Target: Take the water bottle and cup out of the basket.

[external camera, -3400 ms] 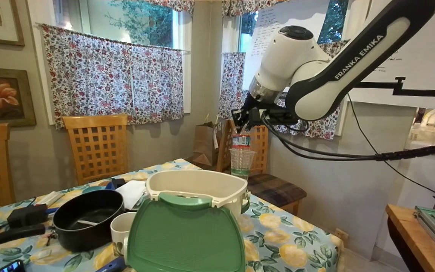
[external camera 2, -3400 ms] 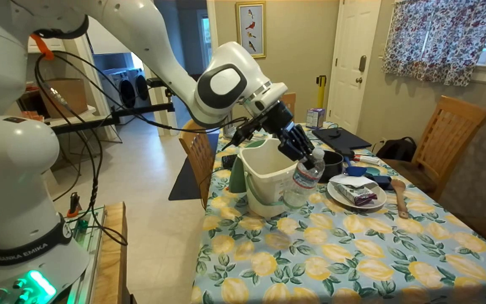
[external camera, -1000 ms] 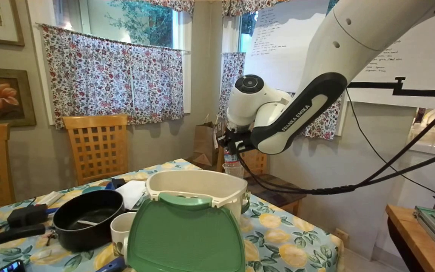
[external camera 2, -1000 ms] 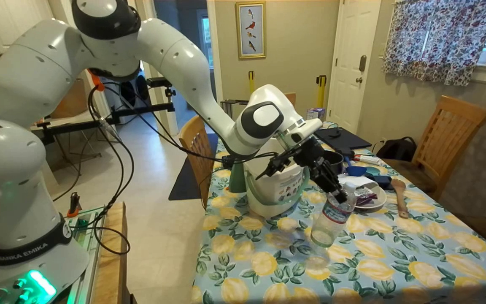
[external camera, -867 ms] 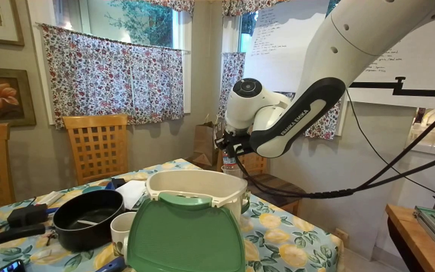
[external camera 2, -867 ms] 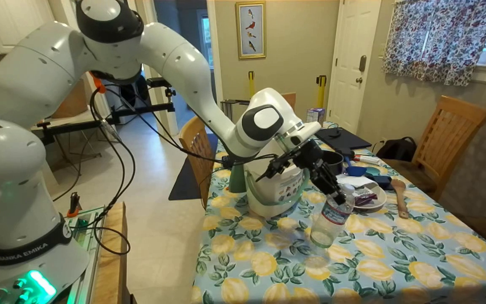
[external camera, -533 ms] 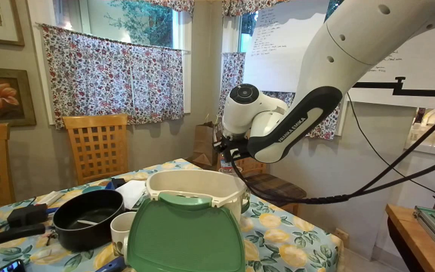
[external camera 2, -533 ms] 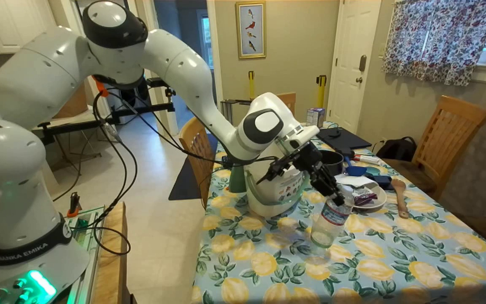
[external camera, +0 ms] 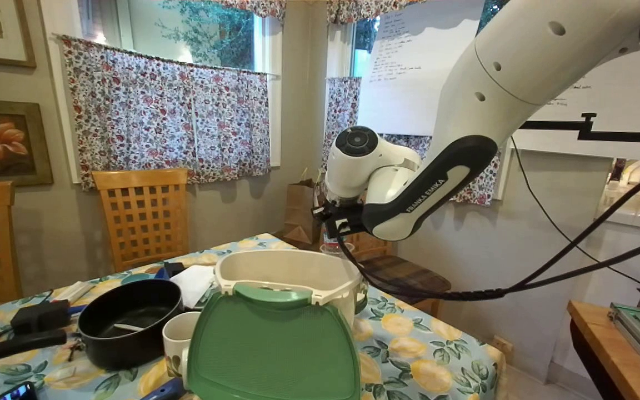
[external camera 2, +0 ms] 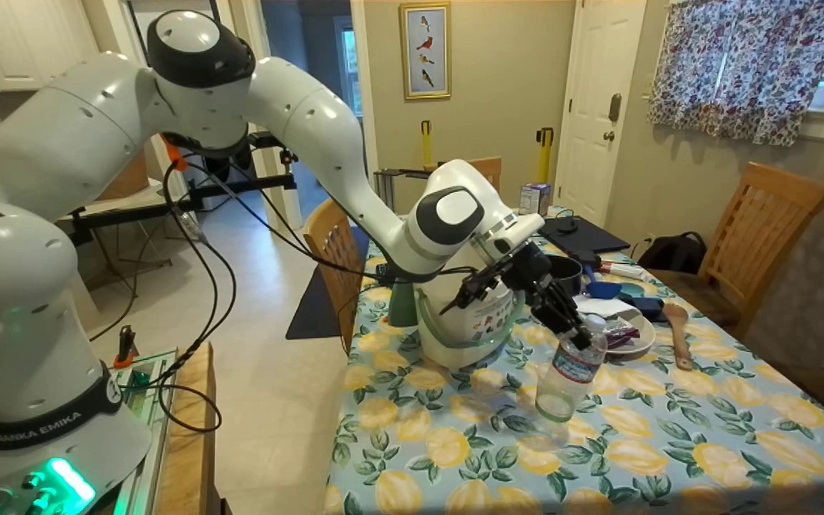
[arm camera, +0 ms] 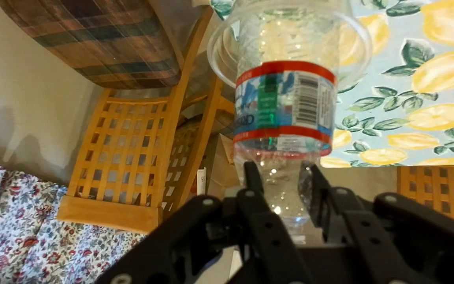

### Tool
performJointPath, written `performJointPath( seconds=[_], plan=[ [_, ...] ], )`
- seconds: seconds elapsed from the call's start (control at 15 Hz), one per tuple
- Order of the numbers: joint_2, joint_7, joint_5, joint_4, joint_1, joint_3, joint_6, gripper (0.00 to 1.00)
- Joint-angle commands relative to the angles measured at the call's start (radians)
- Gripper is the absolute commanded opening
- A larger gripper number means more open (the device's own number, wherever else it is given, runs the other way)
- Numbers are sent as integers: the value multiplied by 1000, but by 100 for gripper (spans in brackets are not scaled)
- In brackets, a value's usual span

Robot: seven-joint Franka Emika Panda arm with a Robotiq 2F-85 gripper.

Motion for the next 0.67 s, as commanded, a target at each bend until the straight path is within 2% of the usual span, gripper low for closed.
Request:
performJointPath(
  seconds=[0.0,0.6],
  plan=[
    [53,22,30,39,-13,-28,3,8],
    [114,54,38,113,-60,-30,1,8]
  ],
)
